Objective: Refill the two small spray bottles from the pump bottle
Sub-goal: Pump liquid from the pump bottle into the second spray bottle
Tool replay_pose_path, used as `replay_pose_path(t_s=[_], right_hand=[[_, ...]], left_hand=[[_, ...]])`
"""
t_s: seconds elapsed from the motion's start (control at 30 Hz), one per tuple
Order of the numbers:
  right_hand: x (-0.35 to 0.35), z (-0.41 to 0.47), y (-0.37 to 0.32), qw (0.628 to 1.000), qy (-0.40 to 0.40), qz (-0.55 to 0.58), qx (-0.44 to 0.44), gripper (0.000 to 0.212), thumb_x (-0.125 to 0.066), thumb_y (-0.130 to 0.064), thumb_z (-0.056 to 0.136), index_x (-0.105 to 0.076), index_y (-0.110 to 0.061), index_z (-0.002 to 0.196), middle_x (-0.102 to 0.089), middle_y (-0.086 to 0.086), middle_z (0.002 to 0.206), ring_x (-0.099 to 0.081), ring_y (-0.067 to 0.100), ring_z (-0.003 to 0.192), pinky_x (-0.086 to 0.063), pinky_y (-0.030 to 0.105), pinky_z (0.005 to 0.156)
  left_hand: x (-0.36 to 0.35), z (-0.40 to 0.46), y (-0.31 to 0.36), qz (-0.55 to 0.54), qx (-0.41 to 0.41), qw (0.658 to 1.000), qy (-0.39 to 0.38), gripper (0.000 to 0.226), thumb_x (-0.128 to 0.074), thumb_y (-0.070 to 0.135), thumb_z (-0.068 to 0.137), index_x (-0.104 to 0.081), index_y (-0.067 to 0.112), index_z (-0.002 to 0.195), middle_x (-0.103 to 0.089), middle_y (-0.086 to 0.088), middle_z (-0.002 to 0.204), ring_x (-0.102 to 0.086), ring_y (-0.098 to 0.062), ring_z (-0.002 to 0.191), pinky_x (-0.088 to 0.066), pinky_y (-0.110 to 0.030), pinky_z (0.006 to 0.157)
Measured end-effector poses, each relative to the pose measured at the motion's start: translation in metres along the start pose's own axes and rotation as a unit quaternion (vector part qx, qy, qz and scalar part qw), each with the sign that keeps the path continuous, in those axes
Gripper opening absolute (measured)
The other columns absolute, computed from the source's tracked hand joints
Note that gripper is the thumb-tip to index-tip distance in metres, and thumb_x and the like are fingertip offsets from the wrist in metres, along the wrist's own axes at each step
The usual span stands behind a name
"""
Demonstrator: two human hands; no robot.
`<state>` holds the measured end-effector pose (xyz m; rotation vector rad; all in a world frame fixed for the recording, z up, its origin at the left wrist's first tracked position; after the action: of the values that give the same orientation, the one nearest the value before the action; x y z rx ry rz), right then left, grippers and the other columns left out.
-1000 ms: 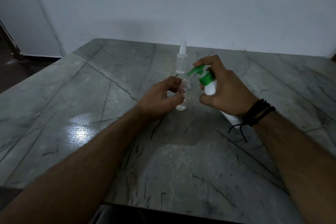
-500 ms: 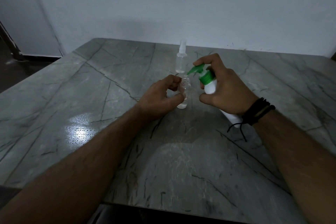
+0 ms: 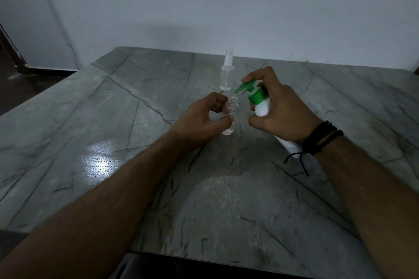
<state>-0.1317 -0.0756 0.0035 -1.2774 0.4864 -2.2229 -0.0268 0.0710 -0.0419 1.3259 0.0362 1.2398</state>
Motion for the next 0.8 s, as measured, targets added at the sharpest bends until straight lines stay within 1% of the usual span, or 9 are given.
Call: replay_pose_path(t_s=[0.07,0.13,0.2,0.3,0.43,0.5,0.57,0.67,0.8], right_hand=[[-0.001,0.0,0.0001,1.0,-0.004,-0.004,0.001,0.071,-0.076,-0.003,0.071,-0.043,-0.026,0.129,-0.063,-0.005,0.081,-0.063,0.011,0.069,-0.05,0.024,0.064],[-0.0011,0.0001,0.0002,1.0,-0.004,-0.003,0.004,0.072,-0.076,-0.002,0.071,-0.043,-0.024,0.131,-0.063,-0.005,0.081,-0.063,0.011,0.069,-0.05,0.022,0.063],[-0.0002,0.0002,0.0005,1.0,-0.002,0.003,0.003,0.069,-0.077,-0.001,0.071,-0.044,-0.023,0.128,-0.063,-0.004,0.081,-0.063,0.012,0.069,-0.05,0.022,0.063],[0.0003,0.0004,0.0006,1.0,-0.002,0.01,0.001,0.067,-0.077,-0.001,0.071,-0.044,-0.023,0.125,-0.063,-0.008,0.082,-0.063,0.01,0.071,-0.049,0.019,0.063],[-0.0002,-0.0003,0.0003,1.0,-0.001,0.002,0.003,0.072,-0.076,-0.002,0.071,-0.044,-0.024,0.131,-0.063,-0.005,0.081,-0.063,0.012,0.069,-0.05,0.023,0.064],[0.0008,-0.0004,-0.0001,1.0,0.001,0.001,0.006,0.073,-0.076,-0.002,0.07,-0.044,-0.023,0.132,-0.062,-0.006,0.08,-0.063,0.012,0.069,-0.049,0.022,0.064],[0.0016,-0.0001,-0.0006,1.0,0.002,0.006,0.006,0.07,-0.076,0.0,0.07,-0.044,-0.024,0.127,-0.063,-0.005,0.081,-0.063,0.012,0.069,-0.049,0.021,0.063],[0.0009,-0.0002,-0.0008,1.0,0.002,0.009,0.006,0.067,-0.076,0.001,0.071,-0.043,-0.026,0.123,-0.064,-0.001,0.081,-0.063,0.013,0.069,-0.049,0.024,0.063],[0.0018,-0.0016,-0.0003,1.0,0.009,0.002,0.007,0.071,-0.076,0.0,0.07,-0.044,-0.024,0.129,-0.063,0.0,0.081,-0.064,0.015,0.07,-0.051,0.028,0.064]], left_hand=[[0.0002,0.0,0.0,-0.001,0.0,1.0,0.001,0.034,-0.069,0.033,0.087,-0.056,0.024,0.118,-0.062,0.013,0.108,-0.056,0.002,0.102,-0.036,-0.003,0.073],[0.0001,0.0001,0.0002,0.002,0.0,1.0,-0.001,0.034,-0.069,0.033,0.087,-0.056,0.024,0.118,-0.062,0.013,0.108,-0.056,0.001,0.102,-0.035,-0.004,0.073],[-0.0003,0.0006,0.0002,0.003,0.001,1.0,-0.004,0.035,-0.069,0.033,0.087,-0.056,0.023,0.119,-0.062,0.011,0.109,-0.056,0.0,0.102,-0.035,-0.006,0.074],[-0.001,0.0014,-0.0007,0.004,0.002,1.0,-0.005,0.035,-0.068,0.034,0.087,-0.056,0.024,0.119,-0.062,0.012,0.109,-0.056,-0.001,0.102,-0.036,-0.009,0.074],[-0.0012,0.0016,-0.0032,0.001,0.0,1.0,-0.002,0.035,-0.068,0.035,0.087,-0.055,0.026,0.118,-0.062,0.014,0.107,-0.057,0.0,0.102,-0.037,-0.009,0.075],[-0.0012,0.0019,-0.0042,0.0,-0.001,1.0,-0.006,0.038,-0.068,0.036,0.087,-0.055,0.026,0.122,-0.062,0.012,0.108,-0.056,-0.003,0.104,-0.04,-0.015,0.079],[-0.0013,0.0023,-0.005,0.001,-0.003,1.0,-0.012,0.041,-0.067,0.037,0.088,-0.054,0.026,0.125,-0.062,0.01,0.11,-0.056,-0.005,0.106,-0.042,-0.02,0.082],[-0.0019,0.0027,-0.0061,0.004,-0.006,1.0,-0.011,0.042,-0.066,0.04,0.087,-0.055,0.028,0.125,-0.062,0.01,0.11,-0.056,-0.006,0.106,-0.044,-0.024,0.084],[-0.0019,0.003,-0.0073,-0.002,-0.003,1.0,-0.01,0.04,-0.067,0.04,0.086,-0.057,0.029,0.123,-0.063,0.009,0.11,-0.057,-0.008,0.106,-0.045,-0.028,0.085]])
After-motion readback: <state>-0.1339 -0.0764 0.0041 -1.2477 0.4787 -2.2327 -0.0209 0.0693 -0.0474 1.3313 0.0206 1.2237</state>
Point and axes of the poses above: each hand's wrist, its own z-axis towards the middle knuckle, its own x-axis out of the back of the hand, y = z × x, the point moved 4 cm from there along z, towards the middle knuckle
